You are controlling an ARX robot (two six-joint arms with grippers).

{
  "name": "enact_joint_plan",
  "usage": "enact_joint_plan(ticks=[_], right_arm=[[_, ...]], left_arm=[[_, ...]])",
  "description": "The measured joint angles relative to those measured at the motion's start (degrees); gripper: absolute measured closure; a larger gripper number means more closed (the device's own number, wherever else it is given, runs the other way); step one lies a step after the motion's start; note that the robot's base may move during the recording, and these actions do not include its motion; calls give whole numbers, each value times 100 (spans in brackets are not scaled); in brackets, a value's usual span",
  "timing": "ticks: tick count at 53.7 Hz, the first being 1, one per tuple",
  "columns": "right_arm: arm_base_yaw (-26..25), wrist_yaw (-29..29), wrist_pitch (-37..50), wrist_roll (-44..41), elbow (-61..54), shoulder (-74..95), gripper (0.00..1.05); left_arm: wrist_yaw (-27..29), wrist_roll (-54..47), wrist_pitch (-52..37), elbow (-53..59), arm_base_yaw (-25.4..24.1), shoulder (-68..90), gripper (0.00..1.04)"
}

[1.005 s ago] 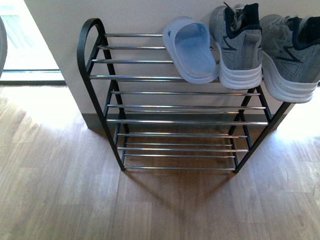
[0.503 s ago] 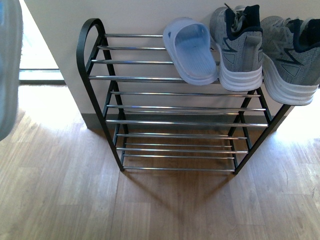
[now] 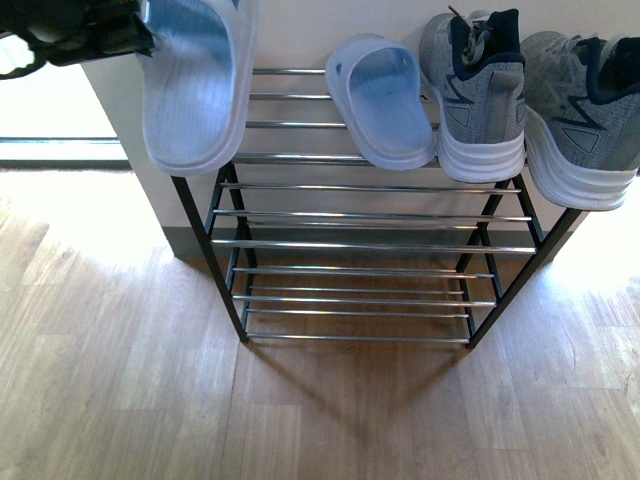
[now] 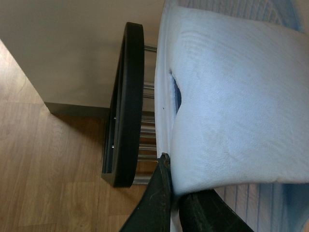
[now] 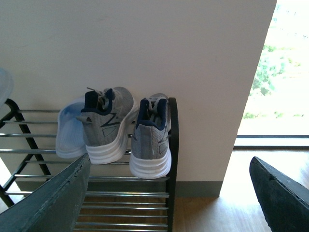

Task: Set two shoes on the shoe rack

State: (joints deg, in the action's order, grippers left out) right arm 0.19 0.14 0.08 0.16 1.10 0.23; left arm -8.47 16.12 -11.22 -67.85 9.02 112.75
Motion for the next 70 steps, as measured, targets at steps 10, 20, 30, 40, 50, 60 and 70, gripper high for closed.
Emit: enact_joint_plan(ticks=[10,20,30,40,50,60,70], right_arm=[[0,2,0,0,0,0,9],[0,0,0,0,0,0,9],[0,2,0,0,0,0,9],[0,0,0,0,0,0,9],[0,0,0,0,0,0,9],[0,0,0,0,0,0,9],[0,0,0,0,0,0,9]], left_arm=[[-120,-315,586,-1283,57,1095,103],[-140,-474,844,-1917,146,1781,103],[-144,-564,1010,-2199,243,1993,97],[-149,-581,984,-2214,245,1989,69],[-162,-560,688,-1858,234,1698,42],[367,-588,-334,-433,195,149,10],[1152,-837,-1169,1213,15,-1488,9]])
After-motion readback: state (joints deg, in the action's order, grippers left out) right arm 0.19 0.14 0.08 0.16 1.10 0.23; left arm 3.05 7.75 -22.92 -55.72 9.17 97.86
